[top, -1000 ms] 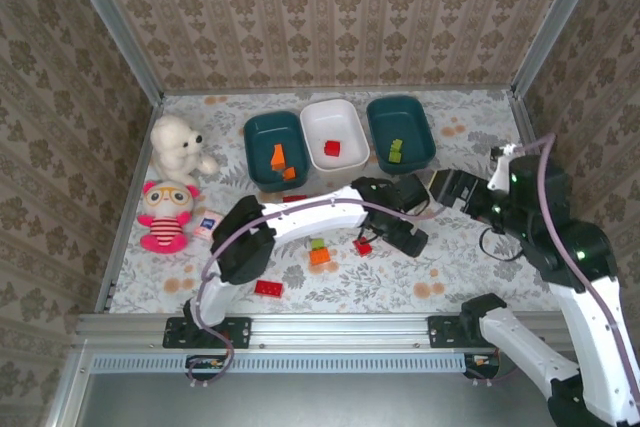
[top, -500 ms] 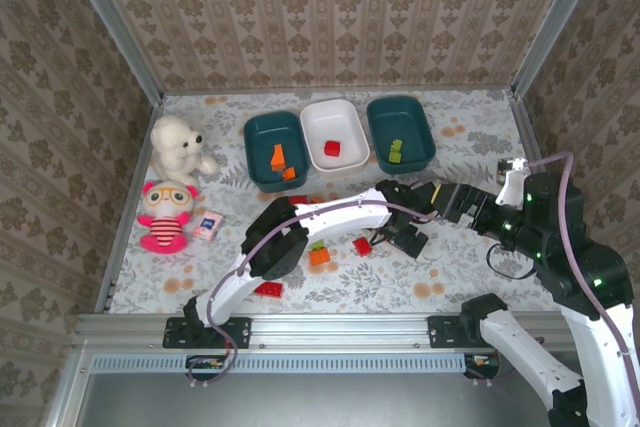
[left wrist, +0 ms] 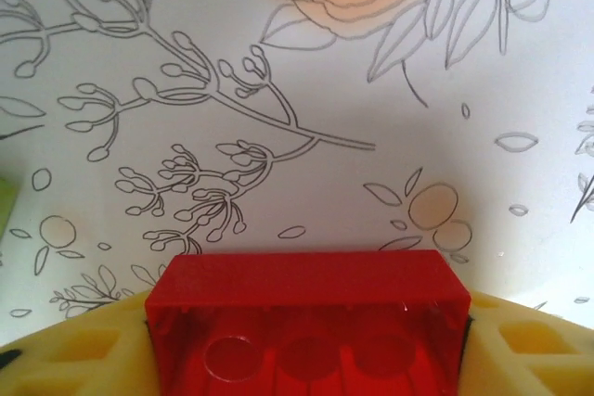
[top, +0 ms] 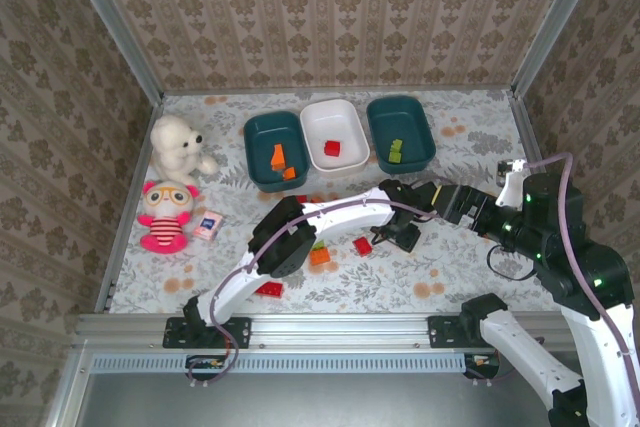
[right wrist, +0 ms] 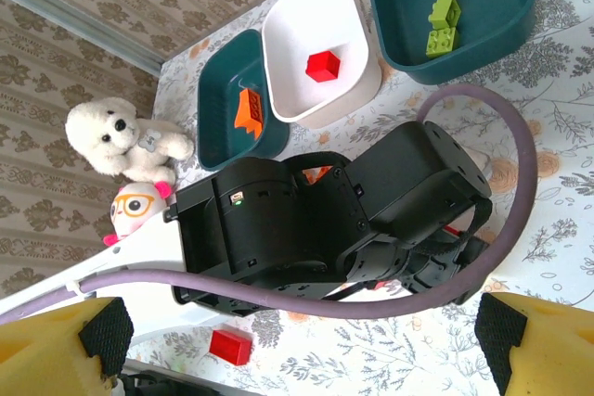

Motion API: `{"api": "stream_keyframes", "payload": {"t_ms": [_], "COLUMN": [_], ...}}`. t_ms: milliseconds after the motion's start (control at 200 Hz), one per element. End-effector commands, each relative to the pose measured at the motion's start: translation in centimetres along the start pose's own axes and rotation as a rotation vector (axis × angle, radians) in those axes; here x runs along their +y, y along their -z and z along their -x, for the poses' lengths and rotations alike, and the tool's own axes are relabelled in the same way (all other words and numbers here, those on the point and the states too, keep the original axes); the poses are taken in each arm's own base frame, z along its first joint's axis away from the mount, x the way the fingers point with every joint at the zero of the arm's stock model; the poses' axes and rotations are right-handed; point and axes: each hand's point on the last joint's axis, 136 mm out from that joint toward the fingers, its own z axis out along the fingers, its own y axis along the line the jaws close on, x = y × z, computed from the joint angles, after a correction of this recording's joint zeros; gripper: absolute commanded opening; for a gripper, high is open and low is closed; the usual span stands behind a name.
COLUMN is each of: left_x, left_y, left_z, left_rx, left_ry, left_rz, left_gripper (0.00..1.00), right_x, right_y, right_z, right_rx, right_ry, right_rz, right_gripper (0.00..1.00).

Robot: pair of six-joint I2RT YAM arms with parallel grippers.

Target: Sort the legos into containers by color

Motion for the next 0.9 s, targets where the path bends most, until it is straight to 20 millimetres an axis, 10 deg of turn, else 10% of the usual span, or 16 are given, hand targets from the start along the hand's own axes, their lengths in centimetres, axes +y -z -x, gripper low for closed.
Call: {"api": "stream_keyframes", "payload": {"t_ms": [0, 180, 380, 645, 895], "left_x": [0.3, 3.1, 10.7, 20.2, 25.2], "left_y": [0.9, 7.8, 13.5, 13.0, 8.5], "left_z": [0.5, 3.3, 6.5, 11.1, 12.1], "left_rx": [-0.019, -0.145, -0.250, -0.285, -0.212], "left_ry": [0.001, 0.085, 0.257, 0.364, 0.500], "left_rz": [0.014, 0.013, 0.013, 0.077, 0.140], "left_gripper": [0.53, 0.52, 0.51, 0.50, 0.48], "right_x": [0.1, 0.2, 0.4, 0.0, -0.3], "right_y": [0.3, 0.1, -1.4, -4.8, -6.6], "right_z": [-0.5, -0.2, -0.3, -0.5, -0.6], "right_rx": [0.016, 0.018, 0.052, 0.135, 0.177], "right_ry": [-0.012, -0.002, -0.008, -0.040, -0.056], "right_rz": [0.006, 0.007, 0.016, -0.011, -0.032], "right_gripper": [0.98, 0.97, 0.97, 0.96, 0.96]}}
